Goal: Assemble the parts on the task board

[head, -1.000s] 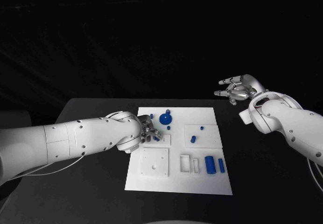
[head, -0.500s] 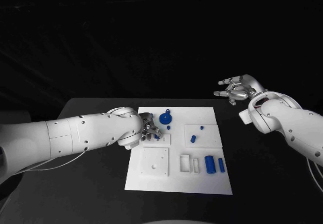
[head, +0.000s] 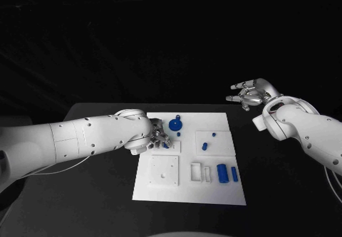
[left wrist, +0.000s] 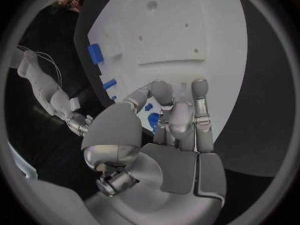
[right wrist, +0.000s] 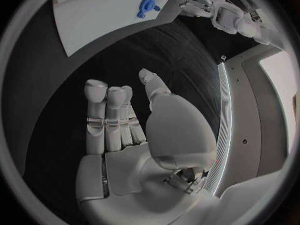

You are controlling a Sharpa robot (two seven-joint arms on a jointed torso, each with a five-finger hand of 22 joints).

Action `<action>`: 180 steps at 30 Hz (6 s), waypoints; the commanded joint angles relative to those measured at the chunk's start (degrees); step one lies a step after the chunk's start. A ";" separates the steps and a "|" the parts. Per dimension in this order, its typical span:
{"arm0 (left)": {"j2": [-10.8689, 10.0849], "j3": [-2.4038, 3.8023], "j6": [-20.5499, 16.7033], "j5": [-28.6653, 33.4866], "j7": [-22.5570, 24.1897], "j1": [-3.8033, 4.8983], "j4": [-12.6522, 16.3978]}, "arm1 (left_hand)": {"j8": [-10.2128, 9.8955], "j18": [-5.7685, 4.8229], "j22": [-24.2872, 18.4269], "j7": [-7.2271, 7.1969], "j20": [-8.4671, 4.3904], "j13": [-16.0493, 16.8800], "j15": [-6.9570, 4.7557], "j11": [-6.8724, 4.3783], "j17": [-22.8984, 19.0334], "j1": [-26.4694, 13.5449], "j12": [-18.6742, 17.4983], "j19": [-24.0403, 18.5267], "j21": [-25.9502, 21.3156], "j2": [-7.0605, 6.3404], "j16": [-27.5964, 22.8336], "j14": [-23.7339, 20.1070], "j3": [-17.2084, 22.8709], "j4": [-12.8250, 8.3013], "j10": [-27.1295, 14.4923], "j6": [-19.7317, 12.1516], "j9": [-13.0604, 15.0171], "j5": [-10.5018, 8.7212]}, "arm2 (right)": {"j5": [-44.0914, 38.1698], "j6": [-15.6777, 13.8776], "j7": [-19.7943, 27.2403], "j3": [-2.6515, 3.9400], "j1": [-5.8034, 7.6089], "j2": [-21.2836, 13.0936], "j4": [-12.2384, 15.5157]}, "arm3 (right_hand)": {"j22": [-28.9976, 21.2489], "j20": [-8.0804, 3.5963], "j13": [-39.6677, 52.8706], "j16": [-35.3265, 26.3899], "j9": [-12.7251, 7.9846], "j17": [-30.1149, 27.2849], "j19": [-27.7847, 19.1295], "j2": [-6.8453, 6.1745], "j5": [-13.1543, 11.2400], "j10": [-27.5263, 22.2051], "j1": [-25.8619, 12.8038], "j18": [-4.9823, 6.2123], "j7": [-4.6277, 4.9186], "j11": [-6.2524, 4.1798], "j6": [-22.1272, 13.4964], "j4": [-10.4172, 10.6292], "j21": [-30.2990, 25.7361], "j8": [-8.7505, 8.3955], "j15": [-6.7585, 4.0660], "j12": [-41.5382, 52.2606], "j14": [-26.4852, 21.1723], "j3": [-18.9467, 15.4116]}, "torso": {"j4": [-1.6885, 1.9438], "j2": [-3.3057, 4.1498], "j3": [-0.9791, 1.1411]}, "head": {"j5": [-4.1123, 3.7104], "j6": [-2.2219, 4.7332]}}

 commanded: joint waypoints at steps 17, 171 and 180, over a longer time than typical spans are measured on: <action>0.36 -0.06 1.39 -0.99 -0.33 0.05 -0.22 | 0.19 1.18 1.01 -8.13 0.87 -0.14 0.11 -1.95 -0.14 2.66 0.33 0.00 0.30 3.42 0.11 0.18 0.26 -0.40 0.88 13.59 0.53 -0.80 | -0.13 0.92 0.16 0.03 -0.05 0.13 -0.08 | 3.53 0.16 -0.09 -0.11 -0.01 -0.10 0.25 0.27 0.27 -0.17 -0.76 0.58 0.00 -0.10 0.07 -0.66 -0.18 -0.26 -0.18 0.03 -0.25 0.00 | 0.04 -0.01 -0.05 | 0.02 0.02; 1.24 0.63 5.00 -0.20 -0.32 0.06 -3.87 | -0.09 0.92 0.94 -8.59 0.69 -0.70 -0.36 -2.22 0.62 4.14 0.58 0.27 -0.82 -11.42 -0.73 -0.12 -20.57 25.44 0.88 14.99 1.50 -13.88 | 0.13 0.81 0.66 0.03 -1.30 0.42 -0.57 | 3.29 0.19 -0.34 -0.62 -0.03 -0.46 0.19 0.24 0.99 -0.24 -1.26 0.68 0.05 -0.07 -0.49 -0.35 -1.50 -0.28 -0.16 -0.12 -0.36 0.00 | 0.00 -0.03 0.04 | -0.36 0.07; 1.26 0.63 4.93 0.08 -0.26 0.07 -4.24 | -0.17 0.75 0.94 -8.51 0.58 -0.91 -0.35 -2.17 0.22 4.15 0.35 0.20 -0.98 -11.50 -1.04 -0.32 -20.62 25.44 0.86 14.73 1.38 -13.87 | 0.17 0.83 0.66 0.03 -1.38 0.47 -0.67 | 3.29 0.19 -0.34 -0.62 -0.03 -0.46 0.19 0.24 0.99 -0.24 -1.26 0.68 0.05 -0.07 -0.49 -0.35 -1.50 -0.28 -0.16 -0.12 -0.36 0.00 | 0.01 -0.02 -0.01 | -0.42 0.16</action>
